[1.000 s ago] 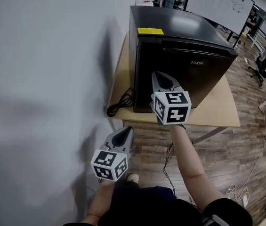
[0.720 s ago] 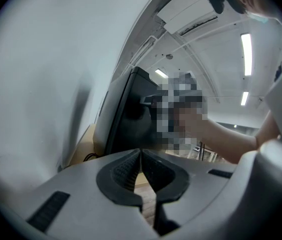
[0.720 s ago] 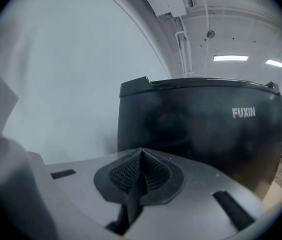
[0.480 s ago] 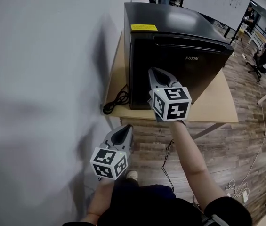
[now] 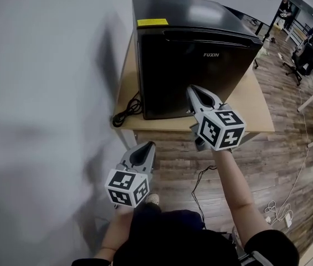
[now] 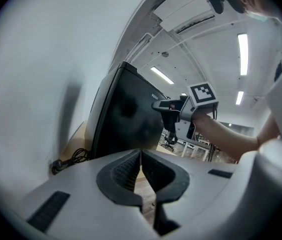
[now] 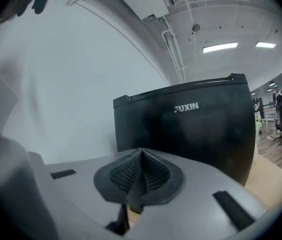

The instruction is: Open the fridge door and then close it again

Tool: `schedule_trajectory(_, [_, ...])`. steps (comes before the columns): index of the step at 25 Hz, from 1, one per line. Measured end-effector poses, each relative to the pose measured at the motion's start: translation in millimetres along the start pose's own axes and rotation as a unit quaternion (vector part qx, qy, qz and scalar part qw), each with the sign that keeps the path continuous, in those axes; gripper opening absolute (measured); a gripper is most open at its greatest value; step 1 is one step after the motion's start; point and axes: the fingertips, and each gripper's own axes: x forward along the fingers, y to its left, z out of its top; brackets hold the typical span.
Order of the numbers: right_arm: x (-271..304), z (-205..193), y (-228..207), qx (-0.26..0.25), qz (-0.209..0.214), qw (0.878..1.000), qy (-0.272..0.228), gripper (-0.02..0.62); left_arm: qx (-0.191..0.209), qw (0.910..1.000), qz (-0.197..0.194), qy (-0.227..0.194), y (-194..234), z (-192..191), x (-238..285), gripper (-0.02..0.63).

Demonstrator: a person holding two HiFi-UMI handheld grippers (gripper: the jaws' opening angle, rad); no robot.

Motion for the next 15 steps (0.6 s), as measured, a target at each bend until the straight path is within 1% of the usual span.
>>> schedule_trajectory(4, [-37, -4, -8, 0.019, -0.001, 1.0, -0.006, -0.011, -0.001, 1.0, -0.009, 0.004, -16, -6, 0, 0.011])
schedule_trajectory(8, [-80, -13, -15, 0.033, -0.014, 0.999, -0.007, -0.011, 0.001, 0.9998, -0.017, 0.01, -32, -12, -3, 0.011])
schedule_trajectory(11, [-110, -27, -19, 0.042, -0.018, 0.999, -0.001, -0.011, 0.002, 0.9997, -0.021, 0.015, -43, -18, -5, 0.012])
schedule_trajectory(15, [-150, -53, -19, 0.041, -0.027, 0.999, 0.01, -0.011, 0.001, 0.9996, -0.02, 0.018, -56, -26, -12, 0.011])
